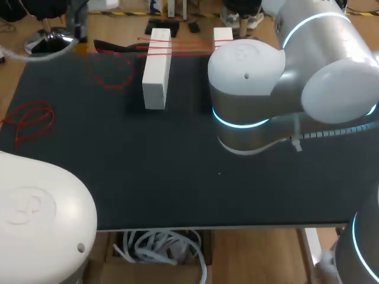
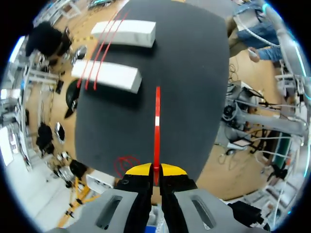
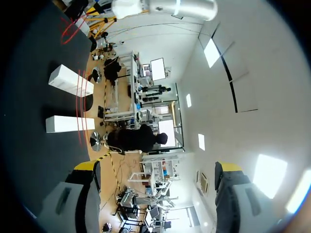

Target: Grab the tape and strap the tape.

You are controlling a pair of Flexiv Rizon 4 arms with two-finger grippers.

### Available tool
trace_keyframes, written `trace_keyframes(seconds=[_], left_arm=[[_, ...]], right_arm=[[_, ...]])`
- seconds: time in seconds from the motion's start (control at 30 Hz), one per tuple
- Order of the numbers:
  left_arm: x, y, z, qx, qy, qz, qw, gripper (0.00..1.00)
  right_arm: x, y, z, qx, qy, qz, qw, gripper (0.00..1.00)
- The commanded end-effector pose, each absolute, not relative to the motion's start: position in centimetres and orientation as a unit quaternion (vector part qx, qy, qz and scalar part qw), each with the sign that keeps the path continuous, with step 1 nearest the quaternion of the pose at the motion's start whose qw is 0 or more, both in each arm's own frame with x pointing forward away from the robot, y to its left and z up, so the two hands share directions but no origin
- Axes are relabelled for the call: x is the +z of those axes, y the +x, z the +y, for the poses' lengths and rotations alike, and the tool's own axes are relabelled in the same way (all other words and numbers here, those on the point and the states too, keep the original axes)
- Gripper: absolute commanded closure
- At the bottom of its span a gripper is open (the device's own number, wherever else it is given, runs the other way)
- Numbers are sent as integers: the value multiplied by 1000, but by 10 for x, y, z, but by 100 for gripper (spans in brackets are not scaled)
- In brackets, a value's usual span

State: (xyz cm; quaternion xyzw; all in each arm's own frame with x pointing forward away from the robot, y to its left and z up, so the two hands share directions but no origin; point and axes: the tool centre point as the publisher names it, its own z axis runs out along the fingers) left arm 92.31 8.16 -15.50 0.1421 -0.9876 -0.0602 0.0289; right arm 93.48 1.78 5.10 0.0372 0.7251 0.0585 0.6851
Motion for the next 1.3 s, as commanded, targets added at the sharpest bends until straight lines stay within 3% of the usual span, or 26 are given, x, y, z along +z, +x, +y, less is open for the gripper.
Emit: trace_keyframes(seconds=[0.03,0.53,0.87,0.9,0.93,0.97,1.0,1.3], left_arm=[[-187,923,128,-52,164,-984,54,100],[-257,924,250,-63,266,-958,91,100],[-269,929,290,-56,298,-948,99,100],[-269,930,291,-58,297,-948,99,86],[-270,931,293,-51,296,-949,97,56],[-270,931,293,-51,296,-949,97,16],[-270,931,293,-51,296,-949,97,0],[-270,931,293,-51,296,-949,97,0]], right_arm=[[54,934,16,59,35,728,682,0],[54,934,16,59,35,728,682,0],[54,934,16,59,35,728,682,0],[54,934,16,59,35,728,682,0],[54,934,16,59,35,728,682,0],[54,934,16,59,35,728,682,0],[54,934,16,59,35,728,682,0],[54,934,16,59,35,728,682,0]])
